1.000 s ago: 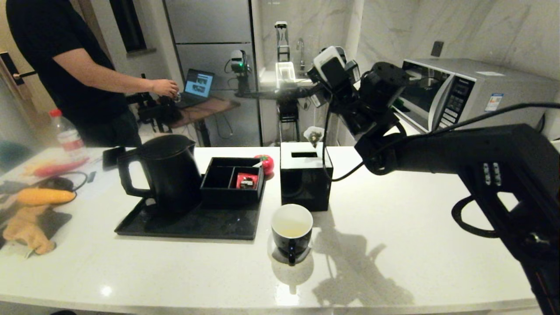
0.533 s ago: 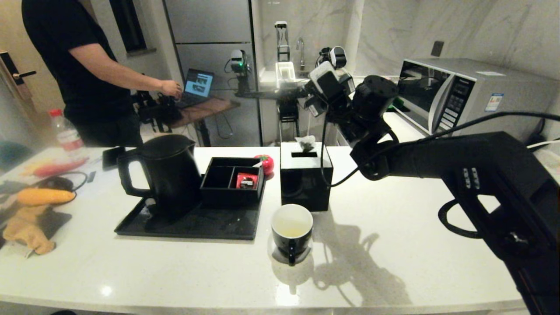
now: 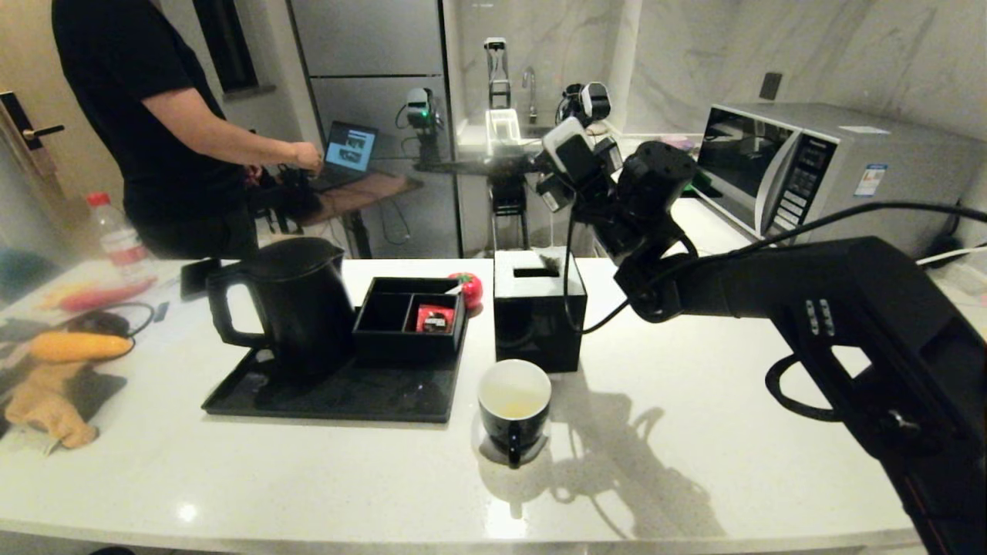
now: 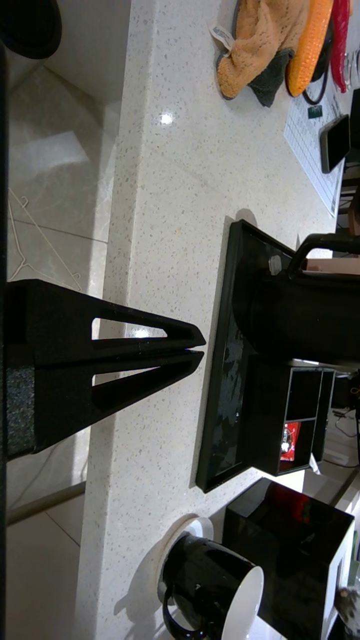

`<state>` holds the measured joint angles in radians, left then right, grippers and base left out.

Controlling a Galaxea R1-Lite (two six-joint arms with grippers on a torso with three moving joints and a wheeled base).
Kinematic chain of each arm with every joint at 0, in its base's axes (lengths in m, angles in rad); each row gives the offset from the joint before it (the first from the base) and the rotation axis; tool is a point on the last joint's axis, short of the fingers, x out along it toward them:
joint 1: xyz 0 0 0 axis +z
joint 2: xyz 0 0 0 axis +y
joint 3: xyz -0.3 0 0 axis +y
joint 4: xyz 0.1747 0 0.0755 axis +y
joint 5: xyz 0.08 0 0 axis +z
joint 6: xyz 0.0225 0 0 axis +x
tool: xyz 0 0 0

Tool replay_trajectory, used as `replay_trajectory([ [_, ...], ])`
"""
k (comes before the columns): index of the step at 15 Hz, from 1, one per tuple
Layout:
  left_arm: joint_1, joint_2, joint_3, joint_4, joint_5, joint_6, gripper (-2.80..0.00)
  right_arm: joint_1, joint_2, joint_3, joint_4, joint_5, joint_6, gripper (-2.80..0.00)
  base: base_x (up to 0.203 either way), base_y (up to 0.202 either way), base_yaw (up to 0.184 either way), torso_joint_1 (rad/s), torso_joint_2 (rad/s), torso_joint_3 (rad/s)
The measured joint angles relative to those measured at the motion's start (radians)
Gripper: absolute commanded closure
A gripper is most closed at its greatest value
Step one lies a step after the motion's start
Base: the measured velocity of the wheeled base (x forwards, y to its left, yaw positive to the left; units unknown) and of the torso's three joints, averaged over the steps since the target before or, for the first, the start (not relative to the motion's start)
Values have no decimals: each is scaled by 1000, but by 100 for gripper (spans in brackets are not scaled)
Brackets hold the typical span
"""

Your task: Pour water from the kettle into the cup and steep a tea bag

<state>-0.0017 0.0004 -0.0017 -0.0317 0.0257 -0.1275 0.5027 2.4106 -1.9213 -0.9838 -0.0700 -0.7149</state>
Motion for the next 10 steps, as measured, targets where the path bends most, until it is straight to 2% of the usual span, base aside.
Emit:
replay_trajectory([
  [10, 0, 0, 0, 0, 0, 0, 0, 31, 41, 2, -10, 0, 0, 0, 0, 0, 0, 0, 0, 0],
])
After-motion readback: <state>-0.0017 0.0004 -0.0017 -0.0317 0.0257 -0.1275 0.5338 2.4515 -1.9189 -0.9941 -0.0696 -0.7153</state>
